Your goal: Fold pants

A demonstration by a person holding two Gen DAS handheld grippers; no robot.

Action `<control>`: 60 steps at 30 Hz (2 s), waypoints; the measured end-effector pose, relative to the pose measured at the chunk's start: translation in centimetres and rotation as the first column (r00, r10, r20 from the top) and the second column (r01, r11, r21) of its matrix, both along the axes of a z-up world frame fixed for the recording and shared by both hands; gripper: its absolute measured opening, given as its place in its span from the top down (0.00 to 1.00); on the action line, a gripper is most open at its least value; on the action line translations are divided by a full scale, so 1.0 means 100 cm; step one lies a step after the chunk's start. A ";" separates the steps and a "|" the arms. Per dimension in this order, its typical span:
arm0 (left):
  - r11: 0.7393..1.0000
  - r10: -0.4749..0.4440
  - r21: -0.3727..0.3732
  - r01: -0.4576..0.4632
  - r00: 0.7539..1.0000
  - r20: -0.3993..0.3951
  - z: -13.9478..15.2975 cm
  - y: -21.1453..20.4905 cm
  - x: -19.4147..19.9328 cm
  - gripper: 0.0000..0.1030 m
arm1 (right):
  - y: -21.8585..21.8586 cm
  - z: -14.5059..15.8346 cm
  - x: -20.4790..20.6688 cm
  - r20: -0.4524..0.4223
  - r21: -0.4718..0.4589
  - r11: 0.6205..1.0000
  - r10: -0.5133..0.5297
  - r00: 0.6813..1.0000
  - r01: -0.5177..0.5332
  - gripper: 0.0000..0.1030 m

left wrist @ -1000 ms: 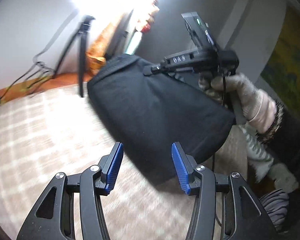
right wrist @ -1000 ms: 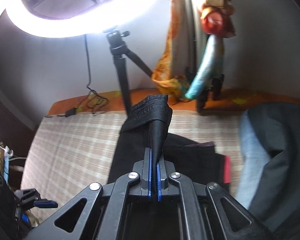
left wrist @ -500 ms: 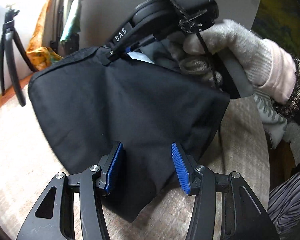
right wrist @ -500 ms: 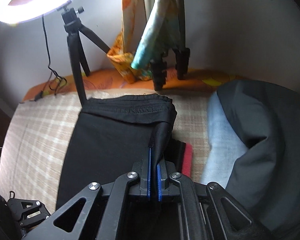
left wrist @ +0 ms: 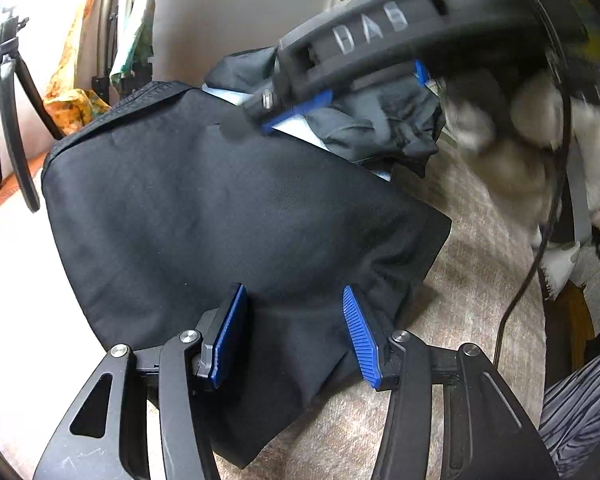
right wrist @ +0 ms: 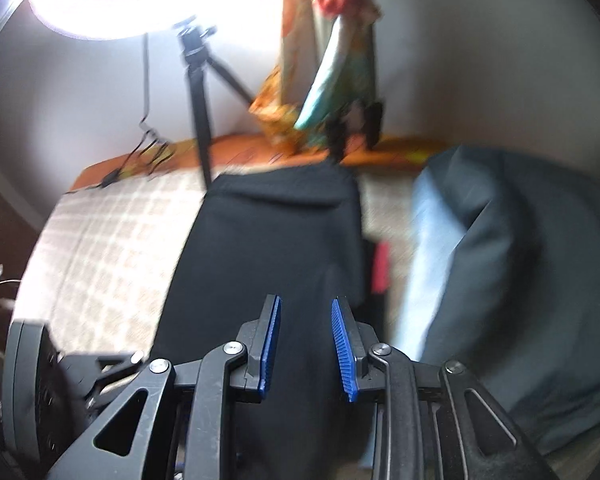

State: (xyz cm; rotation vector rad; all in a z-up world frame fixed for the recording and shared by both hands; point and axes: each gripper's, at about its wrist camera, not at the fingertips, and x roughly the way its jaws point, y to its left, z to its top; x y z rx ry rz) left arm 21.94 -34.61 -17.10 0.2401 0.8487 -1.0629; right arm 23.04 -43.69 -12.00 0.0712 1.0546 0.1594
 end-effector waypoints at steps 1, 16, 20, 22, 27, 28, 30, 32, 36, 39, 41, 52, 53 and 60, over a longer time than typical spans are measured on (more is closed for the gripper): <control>1.000 0.000 0.003 0.000 1.000 0.002 0.000 -0.003 0.000 0.53 | 0.000 -0.006 -0.002 -0.011 0.009 1.000 0.003 1.000 -0.002 0.75; 0.979 0.090 -0.156 -0.129 0.967 -0.238 0.011 0.056 0.037 0.48 | -0.044 -0.032 -0.005 -0.077 0.012 0.996 -0.092 0.993 0.093 0.71; 0.965 0.163 -0.159 -0.208 0.952 -0.257 0.013 0.078 0.058 0.47 | -0.054 -0.023 0.000 -0.071 0.064 0.993 -0.091 0.993 0.095 0.60; 0.955 0.201 -0.155 -0.253 0.936 -0.288 0.011 0.084 0.071 0.47 | -0.056 -0.022 0.006 -0.075 0.066 0.993 -0.092 0.993 0.097 0.55; 0.946 0.226 -0.142 -0.292 0.905 -0.360 -0.002 0.082 0.084 0.44 | -0.051 -0.027 0.023 -0.106 0.043 0.994 -0.099 0.989 0.104 0.47; 0.945 0.230 -0.135 -0.297 0.900 -0.371 -0.005 0.080 0.087 0.44 | -0.049 -0.028 0.024 -0.112 0.033 0.994 -0.096 0.989 0.100 0.45; 0.942 0.236 -0.130 -0.309 0.887 -0.396 -0.011 0.076 0.092 0.44 | -0.046 -0.034 0.030 -0.133 -0.001 0.995 -0.096 0.986 0.096 0.44; 0.936 0.235 -0.142 -0.321 0.875 -0.423 -0.016 0.073 0.094 0.44 | -0.045 -0.041 0.039 -0.159 0.006 0.995 -0.096 0.983 0.098 0.39; 0.923 0.229 -0.176 -0.342 0.856 -0.464 -0.020 0.074 0.102 0.44 | -0.056 -0.051 0.046 -0.184 0.077 0.991 -0.098 0.978 0.113 0.33; 0.913 0.214 -0.205 -0.354 0.841 -0.497 -0.023 0.074 0.108 0.43 | -0.063 -0.055 0.044 -0.175 0.132 0.986 -0.080 0.981 0.104 0.28; 0.907 0.216 -0.215 -0.363 0.837 -0.503 -0.021 0.074 0.111 0.43 | -0.063 -0.055 0.041 -0.161 0.136 0.987 -0.067 0.985 0.089 0.27; 0.883 0.208 -0.259 -0.392 0.820 -0.534 -0.025 0.061 0.118 0.63 | -0.086 -0.046 0.014 -0.080 0.252 0.961 -0.100 0.992 0.117 0.70; 0.881 0.214 -0.255 -0.399 0.816 -0.536 -0.027 0.061 0.118 0.68 | -0.087 -0.043 0.010 -0.074 0.255 0.959 -0.107 0.992 0.122 0.73; 0.881 0.221 -0.276 -0.386 0.848 -0.481 -0.014 0.065 0.107 0.82 | -0.067 -0.013 -0.010 -0.002 0.235 0.968 -0.089 0.996 0.087 0.82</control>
